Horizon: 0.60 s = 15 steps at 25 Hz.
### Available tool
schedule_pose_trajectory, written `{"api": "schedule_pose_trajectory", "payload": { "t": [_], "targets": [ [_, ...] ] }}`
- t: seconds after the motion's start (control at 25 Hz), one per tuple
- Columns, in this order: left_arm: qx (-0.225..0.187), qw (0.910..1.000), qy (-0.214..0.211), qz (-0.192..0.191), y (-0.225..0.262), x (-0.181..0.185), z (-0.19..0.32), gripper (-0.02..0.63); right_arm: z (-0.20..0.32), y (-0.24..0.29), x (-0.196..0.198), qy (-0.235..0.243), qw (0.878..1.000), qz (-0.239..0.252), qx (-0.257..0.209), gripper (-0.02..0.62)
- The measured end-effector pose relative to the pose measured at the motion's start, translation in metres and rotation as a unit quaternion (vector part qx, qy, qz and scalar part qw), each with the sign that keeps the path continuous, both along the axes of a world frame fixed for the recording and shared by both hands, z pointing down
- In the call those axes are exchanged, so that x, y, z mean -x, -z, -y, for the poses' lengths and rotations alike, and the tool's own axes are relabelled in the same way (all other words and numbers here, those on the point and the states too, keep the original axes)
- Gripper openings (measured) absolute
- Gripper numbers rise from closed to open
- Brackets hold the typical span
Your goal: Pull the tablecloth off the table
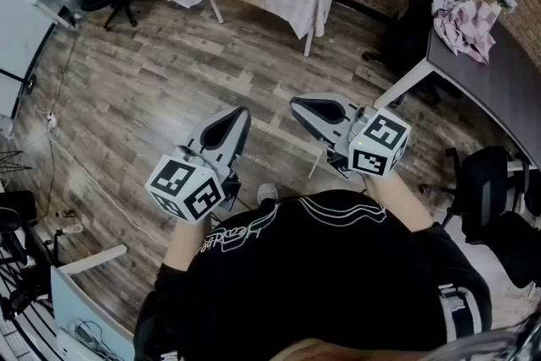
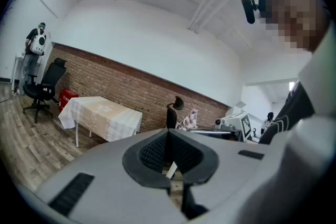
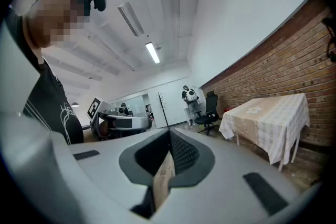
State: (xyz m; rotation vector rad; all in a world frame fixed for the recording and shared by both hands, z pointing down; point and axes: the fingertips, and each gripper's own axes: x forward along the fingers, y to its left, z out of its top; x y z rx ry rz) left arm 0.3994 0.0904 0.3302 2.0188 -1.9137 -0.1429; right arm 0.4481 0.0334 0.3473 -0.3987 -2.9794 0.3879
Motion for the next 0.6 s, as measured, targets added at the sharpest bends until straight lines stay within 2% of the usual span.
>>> {"api": "schedule_pose_trajectory", "payload": {
  "t": [0.36,0.6],
  "targets": [
    [-0.004,0.9999,-0.010,-0.005,-0.003,0.020,-0.007,0.005,-0.009,-0.005,0.020,-0.006,1.000,-0.013,-0.005,-0.003],
    [-0.020,0.9995,-0.026,-0.004,0.001,0.047,-0.012,0.005,-0.015,-0.002,0.042,-0.021,1.000,-0.014,-0.010,-0.003]
  ]
}}
